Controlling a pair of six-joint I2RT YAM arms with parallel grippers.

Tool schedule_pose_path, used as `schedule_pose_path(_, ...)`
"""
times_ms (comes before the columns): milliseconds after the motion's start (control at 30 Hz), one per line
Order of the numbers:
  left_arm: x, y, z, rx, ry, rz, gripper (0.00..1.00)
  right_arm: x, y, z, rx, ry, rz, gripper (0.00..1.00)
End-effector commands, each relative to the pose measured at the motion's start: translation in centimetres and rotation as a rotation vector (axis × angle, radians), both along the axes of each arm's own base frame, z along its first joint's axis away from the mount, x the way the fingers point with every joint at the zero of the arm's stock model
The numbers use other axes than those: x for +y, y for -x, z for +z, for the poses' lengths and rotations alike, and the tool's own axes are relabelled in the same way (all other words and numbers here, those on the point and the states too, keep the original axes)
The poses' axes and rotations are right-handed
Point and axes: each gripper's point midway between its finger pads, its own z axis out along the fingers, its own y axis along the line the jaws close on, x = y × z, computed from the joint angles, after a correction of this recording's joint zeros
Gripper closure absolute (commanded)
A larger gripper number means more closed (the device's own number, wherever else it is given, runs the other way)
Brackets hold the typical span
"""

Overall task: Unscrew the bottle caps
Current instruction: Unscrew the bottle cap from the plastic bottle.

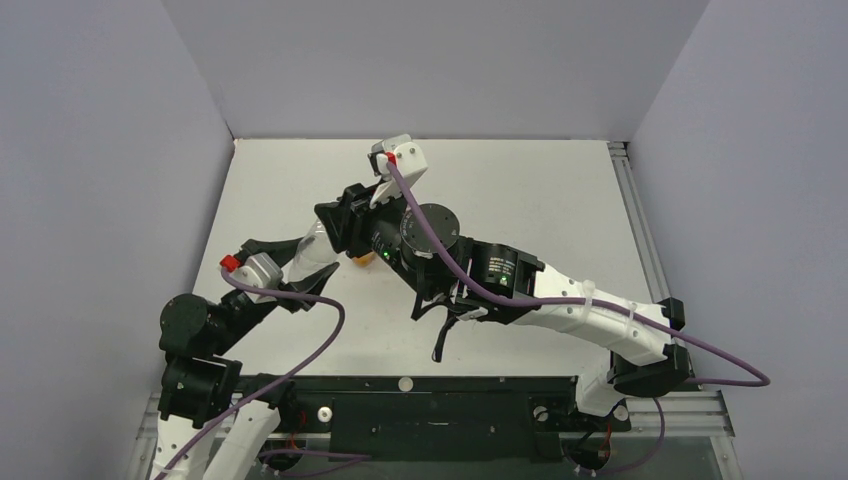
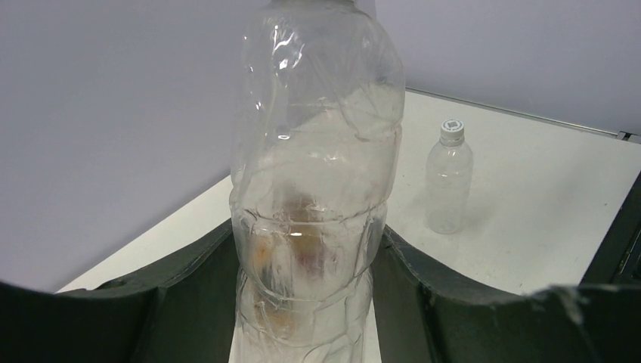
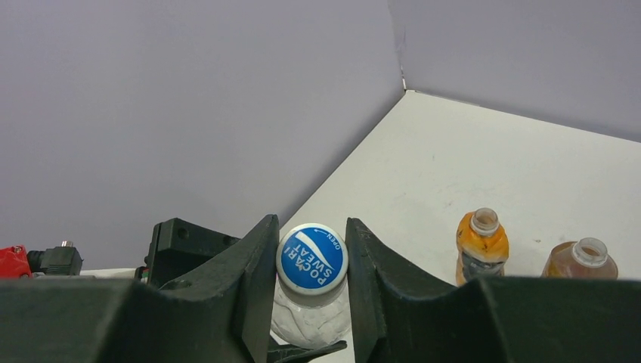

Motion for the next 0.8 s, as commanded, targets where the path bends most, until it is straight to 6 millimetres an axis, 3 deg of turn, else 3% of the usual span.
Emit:
schedule_pose_path(0, -0.1, 0.4, 1.3, -0.018, 0.026, -0.009, 1.00, -1.7, 0.2, 2.7, -0.017, -0.068, 0.010, 0.94)
schedule_pose_path(100, -0.9, 1.5, 2.1, 0.028, 0.081, -0.074, 1.00, -1.8, 0.8, 3.1, -0.065, -0.065, 0.090, 1.00)
schedule_pose_path(200, -2.6, 3.5, 2.9, 0.088, 0.118, -0.221, 1.00, -2.0, 4.5, 4.7, -0.172, -0.086, 0.331, 1.00)
schedule_pose_path(233, -3.5, 5.2, 3.0, 0.132, 0.127, -0.324, 1.00, -1.8, 5.2, 4.3, -0.208, -0.077, 0.389, 1.00)
schedule_pose_path(267, -4.0, 5.8, 3.2, 0.144, 0.132, -0.376, 1.00, -2.5, 7.4, 5.3, -0.252, -0.106, 0.502, 1.00)
schedule_pose_path(300, -4.7, 7.5, 3.2, 0.204, 0.144, -0.476, 1.00, -2.5, 8.1, 4.9, -0.274, -0.106, 0.550, 1.00)
schedule_pose_path(333, -5.0, 8.2, 3.8, 0.241, 0.178, -0.530, 1.00, -3.4, 9.7, 5.6, -0.305, -0.128, 0.627, 1.00)
schedule_pose_path(400, -5.3, 9.6, 4.0, 0.290, 0.188, -0.603, 1.00, -4.2, 11.0, 5.0, -0.332, -0.136, 0.710, 1.00)
schedule_pose_path(533, -5.4, 10.4, 5.0, 0.260, 0.182, -0.642, 1.00, -5.9, 12.4, 5.4, -0.365, -0.205, 0.784, 1.00)
schedule_pose_path(667, -5.4, 9.8, 4.9, 0.253, 0.185, -0.621, 1.00, -5.8, 11.9, 5.6, -0.353, -0.209, 0.756, 0.99)
schedule_pose_path(700, -5.4, 9.7, 4.9, 0.252, 0.185, -0.617, 1.00, -5.4, 11.5, 5.3, -0.342, -0.198, 0.744, 0.94)
schedule_pose_path(767, -5.3, 9.3, 4.8, 0.248, 0.185, -0.601, 1.00, -5.2, 10.8, 5.1, -0.323, -0.188, 0.701, 0.68)
